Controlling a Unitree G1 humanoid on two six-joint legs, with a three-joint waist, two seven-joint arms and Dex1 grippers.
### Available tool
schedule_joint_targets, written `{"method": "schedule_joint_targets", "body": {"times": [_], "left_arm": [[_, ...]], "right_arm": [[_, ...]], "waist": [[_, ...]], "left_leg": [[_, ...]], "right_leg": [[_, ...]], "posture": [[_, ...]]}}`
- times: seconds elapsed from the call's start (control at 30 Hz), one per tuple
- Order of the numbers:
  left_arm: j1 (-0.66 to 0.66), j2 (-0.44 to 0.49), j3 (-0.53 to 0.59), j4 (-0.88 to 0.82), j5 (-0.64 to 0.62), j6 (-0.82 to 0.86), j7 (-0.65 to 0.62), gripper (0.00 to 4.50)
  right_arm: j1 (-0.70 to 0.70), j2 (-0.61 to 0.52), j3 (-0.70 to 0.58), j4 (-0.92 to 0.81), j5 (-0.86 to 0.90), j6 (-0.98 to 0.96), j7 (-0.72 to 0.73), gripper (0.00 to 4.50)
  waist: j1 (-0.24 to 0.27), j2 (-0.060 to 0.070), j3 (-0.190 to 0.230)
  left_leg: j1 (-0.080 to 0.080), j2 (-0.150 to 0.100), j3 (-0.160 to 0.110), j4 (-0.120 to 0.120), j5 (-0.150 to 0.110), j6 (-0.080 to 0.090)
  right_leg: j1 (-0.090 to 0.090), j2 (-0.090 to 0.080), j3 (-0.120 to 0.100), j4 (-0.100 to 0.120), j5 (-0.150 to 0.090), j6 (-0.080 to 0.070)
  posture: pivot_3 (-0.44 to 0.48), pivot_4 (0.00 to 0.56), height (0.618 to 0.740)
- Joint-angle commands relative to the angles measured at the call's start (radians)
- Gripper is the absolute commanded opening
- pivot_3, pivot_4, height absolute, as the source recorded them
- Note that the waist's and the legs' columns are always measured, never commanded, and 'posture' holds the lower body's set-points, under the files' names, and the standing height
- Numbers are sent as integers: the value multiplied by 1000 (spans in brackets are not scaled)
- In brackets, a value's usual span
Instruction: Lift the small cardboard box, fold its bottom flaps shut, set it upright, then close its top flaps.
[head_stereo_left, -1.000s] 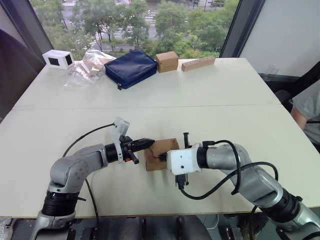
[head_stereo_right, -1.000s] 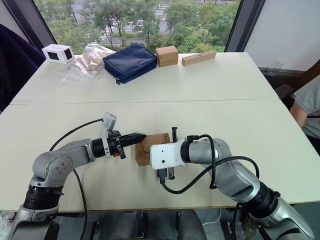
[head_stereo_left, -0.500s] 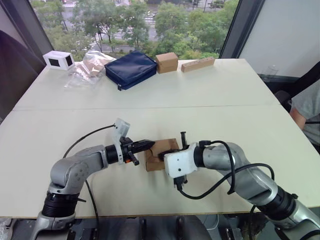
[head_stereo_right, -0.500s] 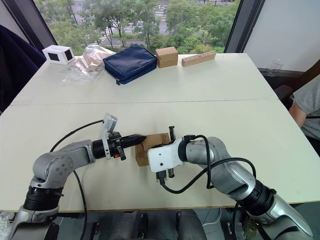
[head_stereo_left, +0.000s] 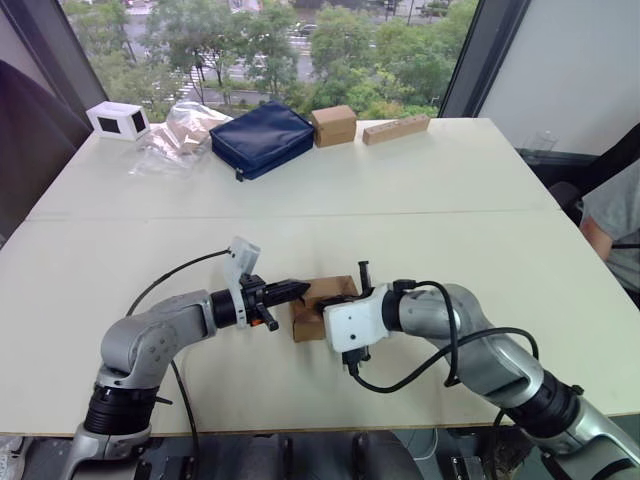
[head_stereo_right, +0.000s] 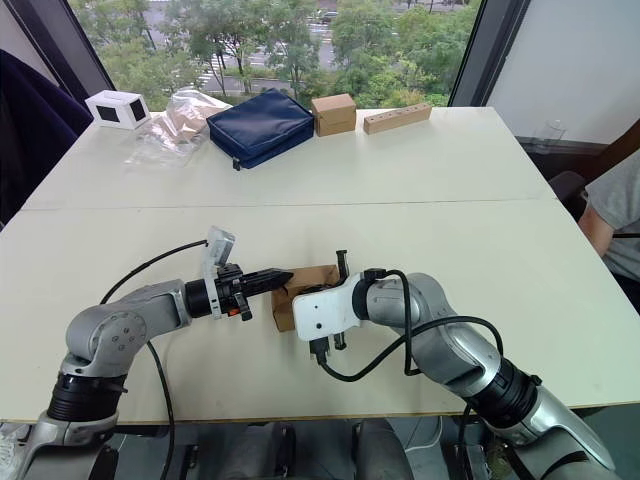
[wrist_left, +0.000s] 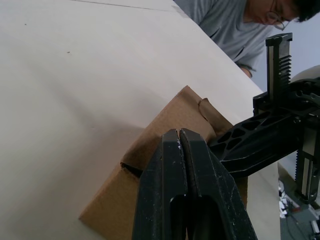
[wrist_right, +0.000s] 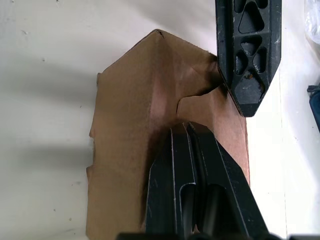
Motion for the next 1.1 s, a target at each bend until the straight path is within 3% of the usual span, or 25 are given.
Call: {"method": "schedule_joint_targets", "body": {"times": [0.03,0.33,0.6,0.87,1.1], "left_arm": [[7,3,-7,-22,4,-15,-10,31],[10,50,-65,-34,79,-87,-65,31],[19,95,-128,-28,160,-154,-116,31],[21,89,-156,-8,212,-201,-124,31],[13,65,-125,3,185,-191,-115,31]], "right_arm": [[1,-13,-19,29,-36,12,5,0],[-1,25,-35,35,-57,24,-32,0],[64,37,-77,-58,40,101,23,0],[114,30,-133,-137,109,164,38,0],[110,18,-123,-136,125,162,35,0]], "waist": [[0,0,0],[-1,0,0],[1,0,0],[2,0,0],[1,0,0]], "left_leg": [[0,0,0,0,0,0],[0,0,0,-1,0,0],[1,-1,0,-8,3,-4],[1,-1,0,-9,3,-4],[1,-1,0,-9,3,-4]], "right_leg": [[0,0,0,0,0,0],[0,0,0,-1,0,0],[0,-1,0,-4,0,0],[0,-1,0,-5,0,0],[0,0,0,-5,0,0]], "posture": [[0,150,740],[0,150,740],[0,150,740],[0,150,740],[0,150,740]]}}
